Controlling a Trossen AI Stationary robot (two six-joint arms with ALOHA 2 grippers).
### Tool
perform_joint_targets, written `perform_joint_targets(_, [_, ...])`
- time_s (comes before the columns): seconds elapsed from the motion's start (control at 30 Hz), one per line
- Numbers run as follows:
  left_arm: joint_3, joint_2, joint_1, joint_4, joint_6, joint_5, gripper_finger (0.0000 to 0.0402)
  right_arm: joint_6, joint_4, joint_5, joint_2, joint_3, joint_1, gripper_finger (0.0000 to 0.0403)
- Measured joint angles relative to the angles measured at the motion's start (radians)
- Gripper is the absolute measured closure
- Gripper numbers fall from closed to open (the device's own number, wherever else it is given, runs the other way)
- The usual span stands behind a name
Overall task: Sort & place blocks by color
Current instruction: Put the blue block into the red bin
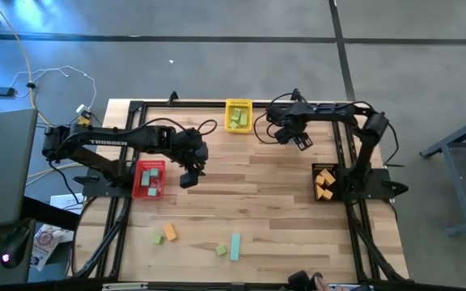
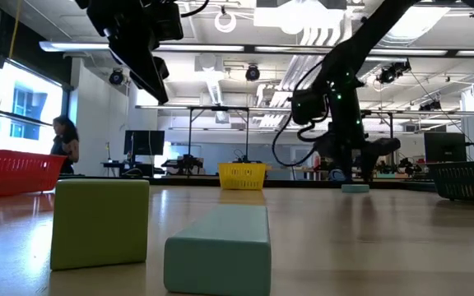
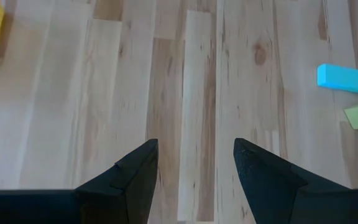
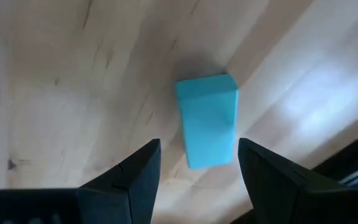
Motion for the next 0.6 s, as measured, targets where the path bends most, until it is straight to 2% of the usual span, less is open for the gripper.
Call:
perform_joint_targets(0.43, [0.0,0.0,0.0,-0.006,0.011,0.0,0.0206,0.021,0.032,0.032,0.071,0.001,-0.045,0.0203])
perform_joint_targets(0.6, [0.0,0.0,0.0,-0.006,0.011,0.0,0.0206,0.057,0.022,0.018,0.074,0.002,-0.045,0.0243])
